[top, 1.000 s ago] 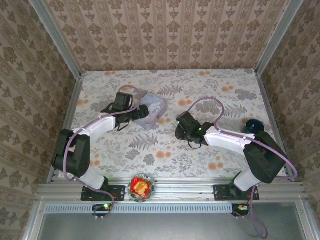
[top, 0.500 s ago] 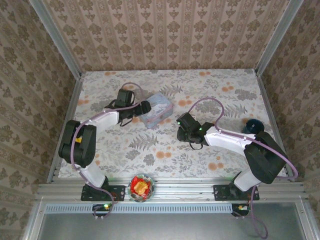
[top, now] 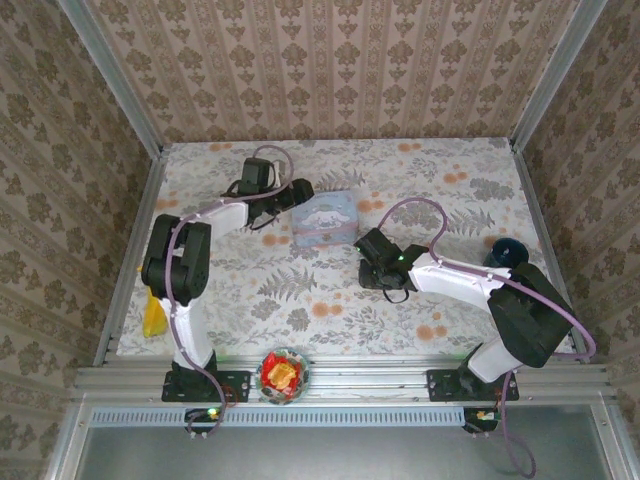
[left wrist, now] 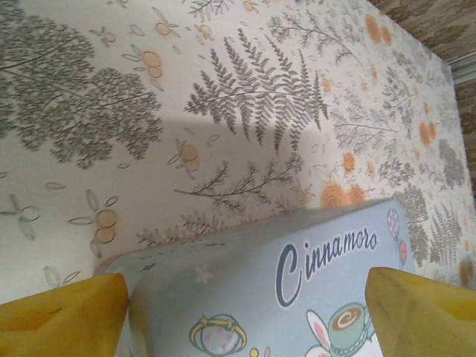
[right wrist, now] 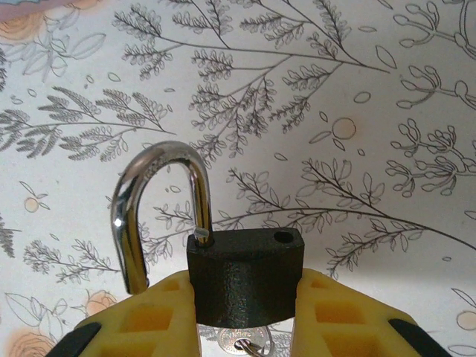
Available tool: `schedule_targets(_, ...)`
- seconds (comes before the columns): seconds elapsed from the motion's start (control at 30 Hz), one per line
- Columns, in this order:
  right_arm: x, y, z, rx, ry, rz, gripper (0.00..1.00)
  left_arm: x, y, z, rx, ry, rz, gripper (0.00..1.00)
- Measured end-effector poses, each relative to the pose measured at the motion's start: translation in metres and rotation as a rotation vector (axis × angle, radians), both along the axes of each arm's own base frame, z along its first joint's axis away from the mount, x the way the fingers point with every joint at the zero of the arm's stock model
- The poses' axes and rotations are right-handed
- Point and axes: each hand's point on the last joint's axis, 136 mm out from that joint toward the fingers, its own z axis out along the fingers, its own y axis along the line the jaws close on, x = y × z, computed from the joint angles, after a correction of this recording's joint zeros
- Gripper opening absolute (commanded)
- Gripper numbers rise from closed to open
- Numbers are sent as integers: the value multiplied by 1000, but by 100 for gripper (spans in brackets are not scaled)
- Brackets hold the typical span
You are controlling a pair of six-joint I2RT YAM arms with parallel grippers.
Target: Unlock a padlock with a key
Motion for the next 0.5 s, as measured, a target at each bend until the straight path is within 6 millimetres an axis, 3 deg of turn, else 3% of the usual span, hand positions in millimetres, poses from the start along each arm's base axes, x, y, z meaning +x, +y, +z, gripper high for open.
schedule_targets(0.3,-13,-16,7,-30,42,-9,2,-1,-5,1,-20,0,-8,94)
schedule_targets(0.5,-14,-41,8,-63,77,-55,2,-19,11,19,-20,-18,21,100)
